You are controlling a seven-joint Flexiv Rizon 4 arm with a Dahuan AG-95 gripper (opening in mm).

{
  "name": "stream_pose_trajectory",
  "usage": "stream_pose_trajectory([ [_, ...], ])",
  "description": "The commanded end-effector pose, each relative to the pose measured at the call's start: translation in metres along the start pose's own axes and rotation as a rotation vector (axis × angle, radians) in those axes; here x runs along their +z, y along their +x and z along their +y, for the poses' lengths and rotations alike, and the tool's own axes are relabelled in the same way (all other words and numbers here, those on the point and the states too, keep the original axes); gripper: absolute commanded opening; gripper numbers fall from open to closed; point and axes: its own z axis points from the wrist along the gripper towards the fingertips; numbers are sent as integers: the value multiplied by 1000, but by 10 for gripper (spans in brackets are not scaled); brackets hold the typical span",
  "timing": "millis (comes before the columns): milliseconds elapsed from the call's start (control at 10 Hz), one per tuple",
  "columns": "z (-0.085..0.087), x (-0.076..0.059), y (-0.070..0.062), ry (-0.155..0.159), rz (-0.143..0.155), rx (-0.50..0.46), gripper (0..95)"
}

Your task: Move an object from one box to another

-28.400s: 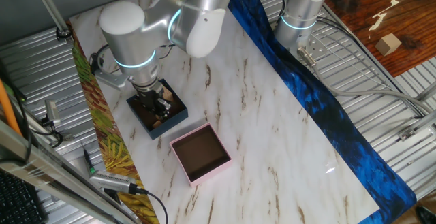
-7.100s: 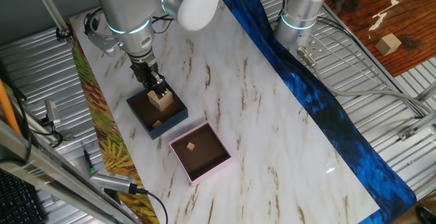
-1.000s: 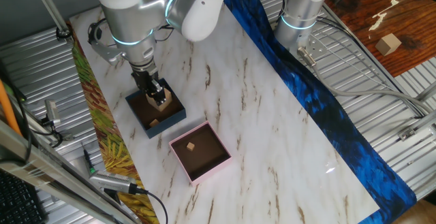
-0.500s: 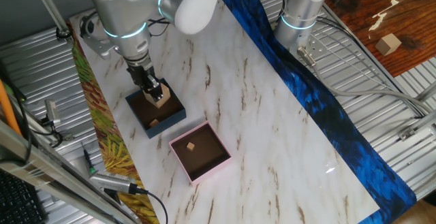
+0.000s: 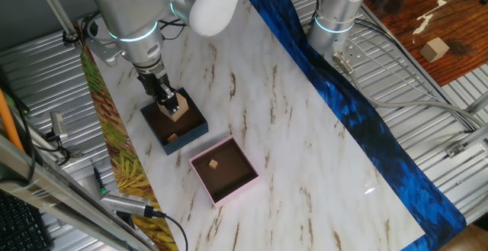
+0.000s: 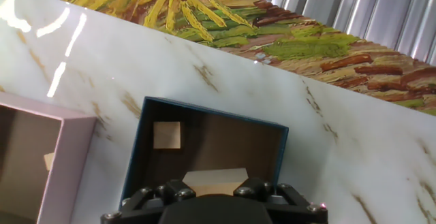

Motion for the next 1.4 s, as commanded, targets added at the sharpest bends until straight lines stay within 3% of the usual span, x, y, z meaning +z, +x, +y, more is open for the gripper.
stream_pose_trajectory([
  [100,0,-1,0,29,5,-6,0],
  [900,0,-1,0,12,-19,37,0],
  [1100,-1,-12,-1,12,-16,33,0],
  [1200,-1,-37,-2,11,-10,34,0],
  [1400,2,-58,-3,17,-10,43,0],
])
